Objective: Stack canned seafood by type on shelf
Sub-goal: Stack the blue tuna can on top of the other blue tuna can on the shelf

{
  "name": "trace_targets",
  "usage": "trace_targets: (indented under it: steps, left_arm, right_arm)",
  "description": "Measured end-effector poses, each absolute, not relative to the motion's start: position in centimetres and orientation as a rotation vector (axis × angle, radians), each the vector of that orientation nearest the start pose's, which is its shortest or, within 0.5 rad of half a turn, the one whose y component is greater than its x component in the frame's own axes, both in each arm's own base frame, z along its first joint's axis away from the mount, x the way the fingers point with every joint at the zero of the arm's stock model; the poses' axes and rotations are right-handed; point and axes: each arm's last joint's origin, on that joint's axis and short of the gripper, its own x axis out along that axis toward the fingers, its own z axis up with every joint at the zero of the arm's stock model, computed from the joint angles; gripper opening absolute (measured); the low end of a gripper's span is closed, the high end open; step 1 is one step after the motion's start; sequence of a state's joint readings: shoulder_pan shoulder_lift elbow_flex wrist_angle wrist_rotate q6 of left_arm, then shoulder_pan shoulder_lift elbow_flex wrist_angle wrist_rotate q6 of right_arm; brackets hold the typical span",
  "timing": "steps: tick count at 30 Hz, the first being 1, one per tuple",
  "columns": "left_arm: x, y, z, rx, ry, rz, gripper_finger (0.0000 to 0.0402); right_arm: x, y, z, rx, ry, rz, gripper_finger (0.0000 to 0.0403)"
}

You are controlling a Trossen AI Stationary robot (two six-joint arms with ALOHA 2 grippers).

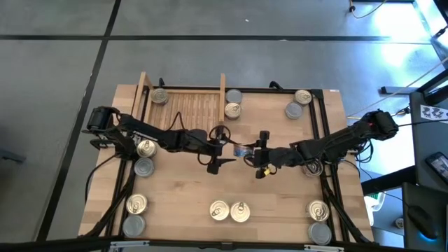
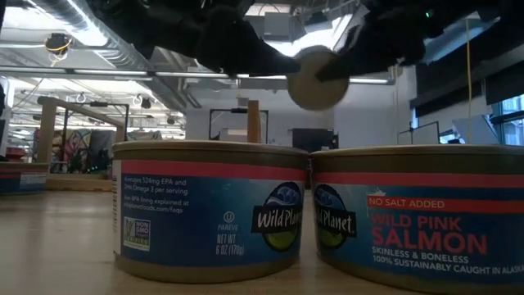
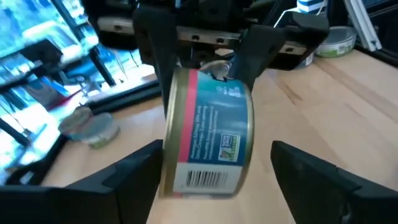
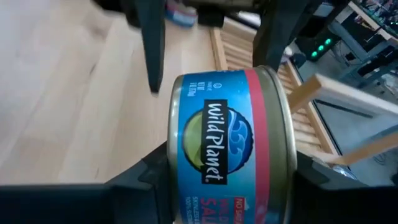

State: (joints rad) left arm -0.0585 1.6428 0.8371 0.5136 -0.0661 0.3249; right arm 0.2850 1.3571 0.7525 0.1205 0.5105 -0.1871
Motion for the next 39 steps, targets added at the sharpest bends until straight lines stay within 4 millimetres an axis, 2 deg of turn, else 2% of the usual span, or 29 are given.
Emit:
trace_targets:
  steps: [5,8,12,15,20,23,25,30,33,39]
  left_arm:
    - [34.4,-1.8,20.5,0.328,0.280,-0.022,0.0276]
    - [34.5,-1.8,20.9,0.329,0.242,-0.017,0.0247]
    - [34.6,-1.9,21.1,0.341,0.219,-0.018,0.0190]
    - [34.6,-1.9,21.0,0.355,0.222,-0.020,0.0184]
    - [34.2,-2.1,21.3,0.397,0.255,0.018,0.0184]
    - [33.8,-2.1,22.9,0.428,0.335,0.049,0.0184]
    - [33.2,-1.9,23.8,0.433,0.438,0.121,0.0184]
    - [31.3,-1.2,25.8,0.427,0.702,0.311,0.0188]
    - [30.0,-0.5,26.3,0.389,0.853,0.400,0.0190]
    - [28.0,1.2,26.0,0.261,1.072,0.530,0.0192]
  right_arm:
    - [27.9,6.7,23.6,-0.336,0.381,-0.171,0.0186]
    - [27.9,6.6,23.6,-0.330,0.374,-0.169,0.0186]
    - [28.0,6.7,23.7,-0.310,0.364,-0.140,0.0186]
    - [28.0,6.8,23.6,-0.306,0.368,-0.119,0.0191]
    - [27.0,7.3,24.1,-0.326,0.398,-0.066,0.0308]
    - [25.3,7.7,25.3,-0.320,0.407,-0.052,0.0367]
    - [24.0,7.8,25.9,-0.303,0.432,-0.042,0.0388]
    - [21.4,7.8,26.0,-0.257,0.549,-0.022,0.0375]
    - [21.0,7.6,25.4,-0.241,0.621,-0.034,0.0360]
    - [21.1,7.6,24.4,-0.268,0.696,-0.049,0.0343]
